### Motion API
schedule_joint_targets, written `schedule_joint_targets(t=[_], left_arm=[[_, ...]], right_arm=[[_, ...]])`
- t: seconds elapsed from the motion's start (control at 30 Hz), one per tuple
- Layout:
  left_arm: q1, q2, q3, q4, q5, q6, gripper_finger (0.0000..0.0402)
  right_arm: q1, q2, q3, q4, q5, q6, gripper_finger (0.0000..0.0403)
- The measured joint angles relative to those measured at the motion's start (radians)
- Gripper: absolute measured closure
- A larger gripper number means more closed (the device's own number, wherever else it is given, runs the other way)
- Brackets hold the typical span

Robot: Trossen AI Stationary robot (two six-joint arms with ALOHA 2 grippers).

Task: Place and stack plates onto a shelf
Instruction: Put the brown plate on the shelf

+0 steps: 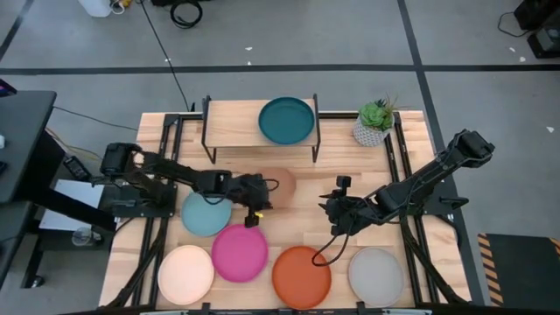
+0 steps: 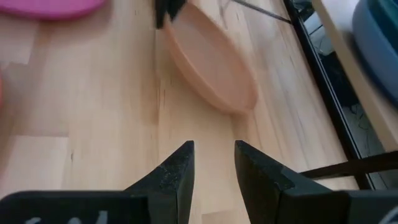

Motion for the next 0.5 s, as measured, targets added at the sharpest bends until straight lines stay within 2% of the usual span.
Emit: schedule_joint_targets(t=[0.13, 0.3, 0.37, 0.5], left_arm=[[-0.008, -0.134, 0.033, -0.065, 0.108, -0.006, 0.0386], [-0.034, -0.32, 0.089, -0.114, 0.125, 0.051, 0.0385], [-0.04, -0.393, 0.104, -0.136, 0.082, 0.08, 0.0385], [-0.038, -0.492, 0.157, -0.271, -0.158, 0.177, 0.0385]], right_arm=[[0.012, -0.066, 0.0, -0.048, 0.025, 0.026, 0.0282], [0.018, -0.13, -0.001, -0.081, 0.04, 0.04, 0.0282], [0.019, -0.141, -0.003, -0.085, 0.047, 0.04, 0.0282], [0.02, -0.141, -0.003, -0.07, 0.052, 0.041, 0.0282]])
